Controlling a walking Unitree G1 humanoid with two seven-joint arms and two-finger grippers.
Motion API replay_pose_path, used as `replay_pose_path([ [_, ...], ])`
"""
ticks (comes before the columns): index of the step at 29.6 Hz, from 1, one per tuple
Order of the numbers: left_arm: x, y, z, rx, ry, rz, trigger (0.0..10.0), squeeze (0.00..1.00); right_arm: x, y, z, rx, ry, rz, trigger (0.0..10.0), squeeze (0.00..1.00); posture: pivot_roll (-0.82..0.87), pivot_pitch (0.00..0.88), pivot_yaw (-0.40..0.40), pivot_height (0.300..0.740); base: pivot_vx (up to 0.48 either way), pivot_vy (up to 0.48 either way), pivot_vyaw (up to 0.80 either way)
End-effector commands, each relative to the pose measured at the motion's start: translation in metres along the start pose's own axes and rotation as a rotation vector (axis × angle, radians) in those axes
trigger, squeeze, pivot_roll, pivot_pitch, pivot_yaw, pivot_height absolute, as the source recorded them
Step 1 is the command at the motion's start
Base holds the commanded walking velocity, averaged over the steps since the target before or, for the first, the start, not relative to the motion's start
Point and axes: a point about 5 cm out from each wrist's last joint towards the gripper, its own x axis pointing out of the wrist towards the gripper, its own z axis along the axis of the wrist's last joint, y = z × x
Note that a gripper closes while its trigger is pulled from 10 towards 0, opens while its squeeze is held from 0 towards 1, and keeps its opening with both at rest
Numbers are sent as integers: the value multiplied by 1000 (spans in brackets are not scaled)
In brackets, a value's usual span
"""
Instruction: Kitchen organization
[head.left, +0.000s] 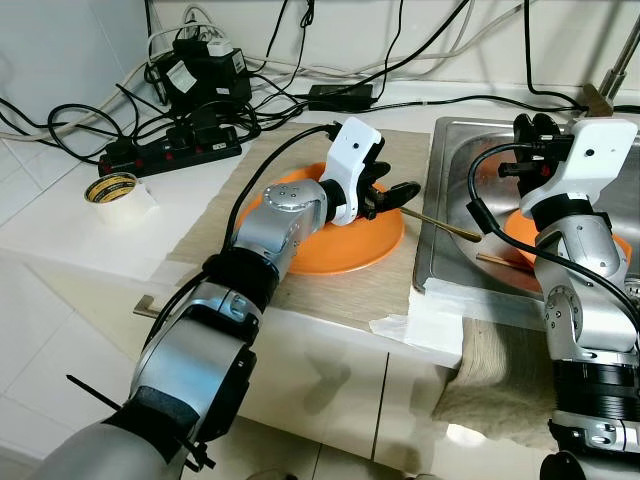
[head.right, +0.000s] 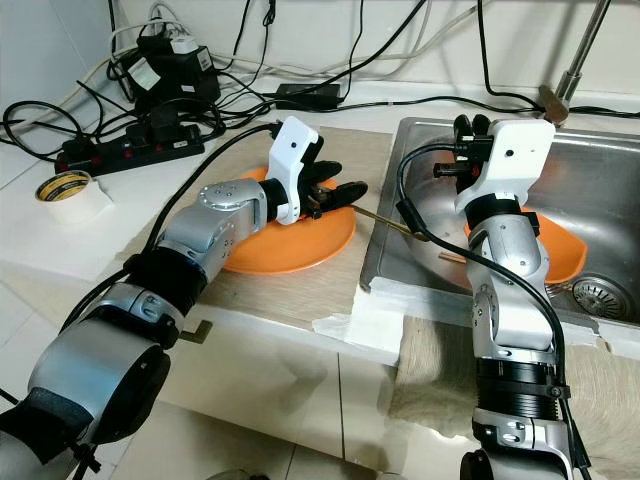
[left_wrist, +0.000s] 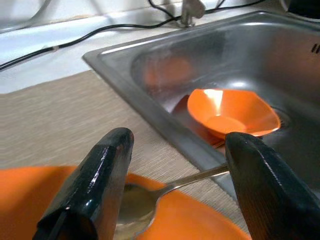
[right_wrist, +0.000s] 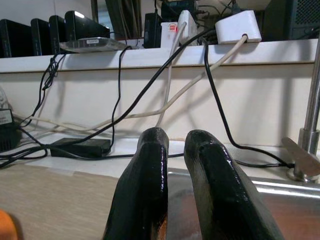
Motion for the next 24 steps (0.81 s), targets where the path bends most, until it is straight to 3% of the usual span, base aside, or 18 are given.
replay_pose_path([
  [1,-2,8,4,26,7,37,10000,0,-1,3,4,2,-10,15,10000,0,-124,0,124,740,0,0,0],
  [24,-5,20,-13,19,107,132,10000,0,-2,2,2,-9,30,39,10000,0,-130,0,108,740,0,0,0],
])
